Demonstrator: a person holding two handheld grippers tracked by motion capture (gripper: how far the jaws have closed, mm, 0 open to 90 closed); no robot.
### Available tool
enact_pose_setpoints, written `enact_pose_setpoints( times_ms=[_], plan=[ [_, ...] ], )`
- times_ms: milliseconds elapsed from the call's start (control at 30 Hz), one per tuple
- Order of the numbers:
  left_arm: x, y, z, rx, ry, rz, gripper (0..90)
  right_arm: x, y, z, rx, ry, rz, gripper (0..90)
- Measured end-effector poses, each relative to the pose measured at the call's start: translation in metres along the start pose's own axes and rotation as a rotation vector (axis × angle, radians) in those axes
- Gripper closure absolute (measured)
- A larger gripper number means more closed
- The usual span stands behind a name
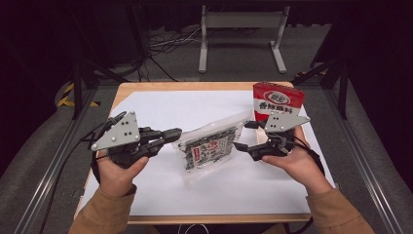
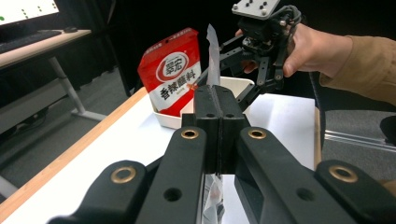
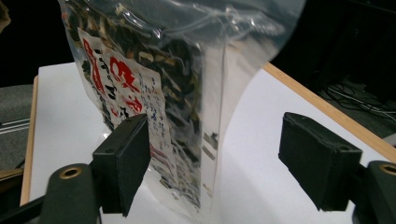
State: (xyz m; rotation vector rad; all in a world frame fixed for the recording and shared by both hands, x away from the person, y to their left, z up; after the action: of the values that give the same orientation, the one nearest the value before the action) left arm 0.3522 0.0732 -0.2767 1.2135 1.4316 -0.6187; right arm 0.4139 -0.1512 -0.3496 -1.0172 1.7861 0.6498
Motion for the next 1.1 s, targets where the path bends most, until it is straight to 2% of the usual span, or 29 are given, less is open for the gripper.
enact_pose_setpoints(
  times_ms=[167, 400, 500, 567, 600, 633, 733, 1100],
  plan=[
    [-0.002, -0.006, 0.002, 0.024, -0.006, 0.011, 90.0, -0.003, 0.008, 0.003, -0.030, 0.001, -0.041, 24.5],
    [-0.003, -0.008, 0.003, 0.036, -0.013, 0.009, 90.0, -0.008, 0.016, 0.008, -0.069, 0.012, -0.092, 26.3],
    [-0.003, -0.009, 0.003, 0.037, -0.015, 0.010, 90.0, -0.009, 0.018, 0.011, -0.096, 0.032, -0.114, 34.9],
    [-0.003, -0.009, 0.003, 0.036, -0.016, 0.009, 90.0, -0.008, 0.018, 0.012, -0.104, 0.037, -0.118, 36.4],
    [-0.003, -0.009, 0.003, 0.037, -0.016, 0.009, 90.0, -0.008, 0.019, 0.013, -0.117, 0.046, -0.125, 42.1],
    [-0.003, -0.009, 0.003, 0.037, -0.016, 0.008, 90.0, -0.008, 0.019, 0.013, -0.117, 0.046, -0.125, 42.1],
    [-0.003, -0.008, 0.002, 0.033, -0.016, 0.006, 90.0, -0.007, 0.020, 0.013, -0.138, 0.060, -0.161, 51.3],
    [-0.001, -0.004, 0.001, 0.003, -0.015, 0.001, 90.0, -0.006, 0.026, 0.007, -0.224, 0.080, -0.242, 68.6]
  ],
)
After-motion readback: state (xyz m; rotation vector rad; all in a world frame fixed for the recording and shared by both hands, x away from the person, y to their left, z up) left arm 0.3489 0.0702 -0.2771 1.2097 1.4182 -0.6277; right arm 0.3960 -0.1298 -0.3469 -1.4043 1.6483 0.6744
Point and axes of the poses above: each handheld gripper's, and its own axes: z roughly forward along the jaws, x roughly out of its underside, y roughly to its left, the point moved 9 cm from there along z, roughly forward along the jaws, and after that the axes turned 7 degrees about z, right-handed, at the moved point
